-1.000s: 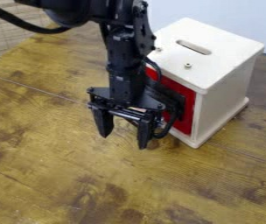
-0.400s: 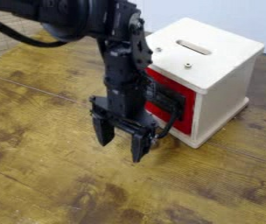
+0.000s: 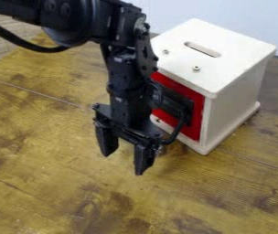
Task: Close the drawer
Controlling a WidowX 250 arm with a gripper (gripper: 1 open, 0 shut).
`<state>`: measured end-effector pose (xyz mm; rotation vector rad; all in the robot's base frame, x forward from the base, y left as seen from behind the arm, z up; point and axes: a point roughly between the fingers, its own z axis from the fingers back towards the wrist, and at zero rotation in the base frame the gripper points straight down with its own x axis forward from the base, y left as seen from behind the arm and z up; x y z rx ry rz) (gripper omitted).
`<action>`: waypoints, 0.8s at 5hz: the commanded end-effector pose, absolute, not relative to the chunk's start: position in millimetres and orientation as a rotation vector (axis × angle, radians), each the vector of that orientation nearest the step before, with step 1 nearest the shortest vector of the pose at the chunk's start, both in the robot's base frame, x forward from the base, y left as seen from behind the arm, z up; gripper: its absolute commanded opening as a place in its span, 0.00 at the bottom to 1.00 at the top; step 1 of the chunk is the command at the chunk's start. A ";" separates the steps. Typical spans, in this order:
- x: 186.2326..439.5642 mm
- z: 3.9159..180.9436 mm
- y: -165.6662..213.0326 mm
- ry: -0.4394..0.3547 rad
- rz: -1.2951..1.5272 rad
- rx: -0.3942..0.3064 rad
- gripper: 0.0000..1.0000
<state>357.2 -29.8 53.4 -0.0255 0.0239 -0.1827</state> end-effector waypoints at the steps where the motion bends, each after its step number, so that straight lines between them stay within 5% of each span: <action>1: 363.1 90.3 -34.7 -0.103 -0.120 -0.019 1.00; 3: 350.6 83.3 -40.9 -0.107 0.012 -0.011 1.00; 4: 364.1 75.7 -44.9 -0.098 -0.001 -0.006 1.00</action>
